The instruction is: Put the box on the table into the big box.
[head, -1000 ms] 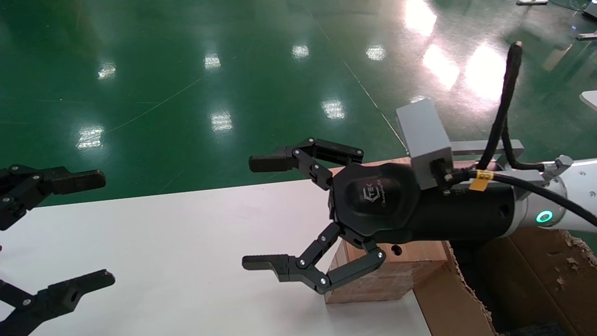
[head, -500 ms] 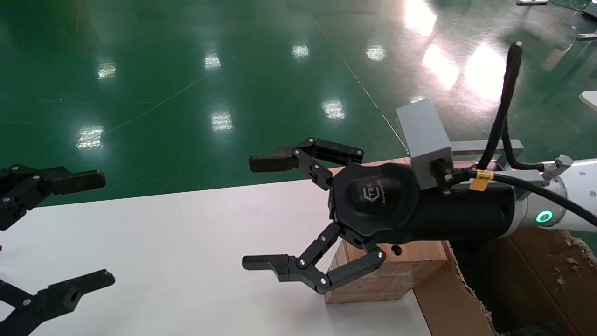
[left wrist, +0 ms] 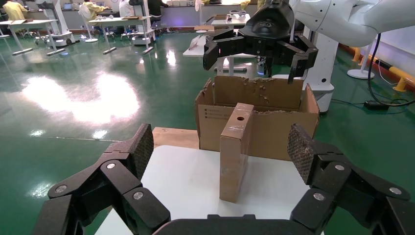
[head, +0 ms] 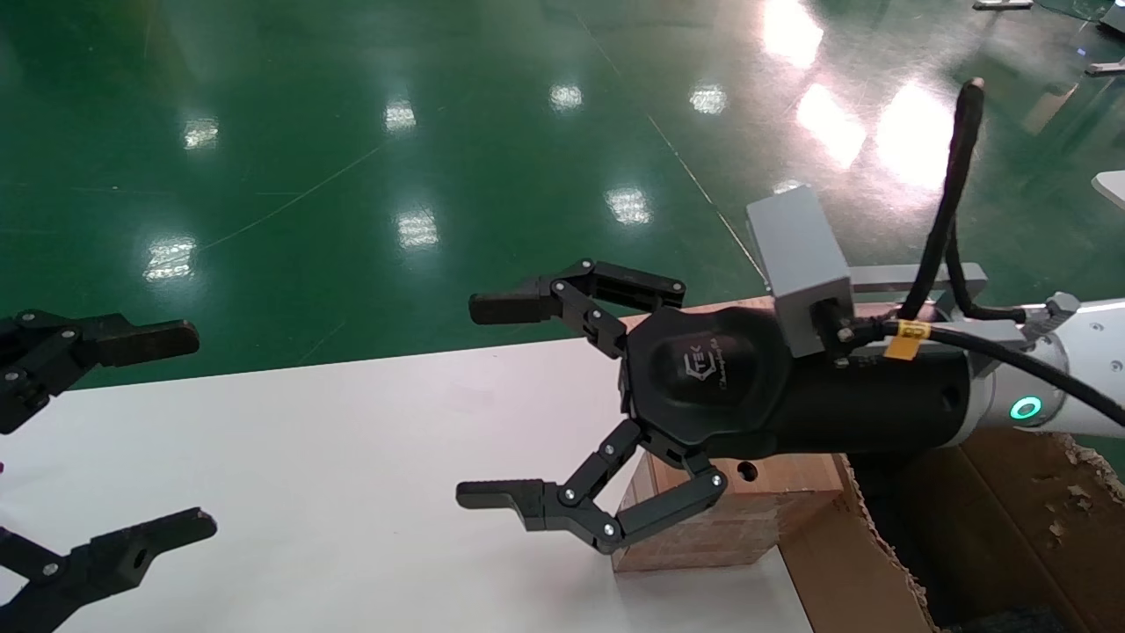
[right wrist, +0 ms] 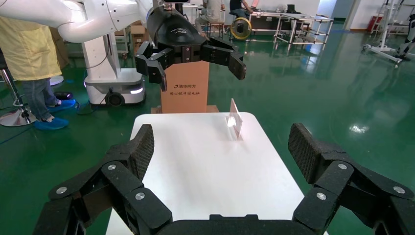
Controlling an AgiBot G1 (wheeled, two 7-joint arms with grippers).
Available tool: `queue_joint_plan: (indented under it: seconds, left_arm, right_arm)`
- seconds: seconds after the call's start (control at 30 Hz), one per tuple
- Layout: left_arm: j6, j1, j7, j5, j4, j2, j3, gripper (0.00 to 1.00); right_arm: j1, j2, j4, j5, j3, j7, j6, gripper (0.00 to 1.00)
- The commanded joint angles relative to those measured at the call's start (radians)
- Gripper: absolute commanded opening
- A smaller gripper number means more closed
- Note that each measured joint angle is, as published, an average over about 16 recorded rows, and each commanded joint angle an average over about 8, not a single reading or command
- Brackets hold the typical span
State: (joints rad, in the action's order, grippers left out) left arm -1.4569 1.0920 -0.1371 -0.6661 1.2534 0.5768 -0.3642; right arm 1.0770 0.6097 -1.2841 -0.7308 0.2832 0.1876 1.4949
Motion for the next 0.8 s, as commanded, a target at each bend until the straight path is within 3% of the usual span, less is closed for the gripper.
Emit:
queue_joint_plan:
  seconds: [0.03,0.13,0.5,0.8]
  left_arm:
    - [0.000,0.000,0.000,0.000,0.000,0.000,0.000,0.12]
    - [0.000,0.000,0.000,0.000,0.000,0.000,0.000,0.00]
    - [0.000,0.000,0.000,0.000,0.000,0.000,0.000,0.00]
    - [0.000,0.000,0.000,0.000,0.000,0.000,0.000,0.00]
  right_arm:
    - [0.000,0.000,0.000,0.000,0.000,0.000,0.000,1.00]
    - [0.001,0.000,0.000,-0.001,0.001,0.001,0.002,1.00]
    - [0.058,-0.014,0.026,-0.051,0.042,0.018,0.062,1.00]
    - [0.158,-0.074,0.066,-0.097,0.165,0.002,0.099,1.00]
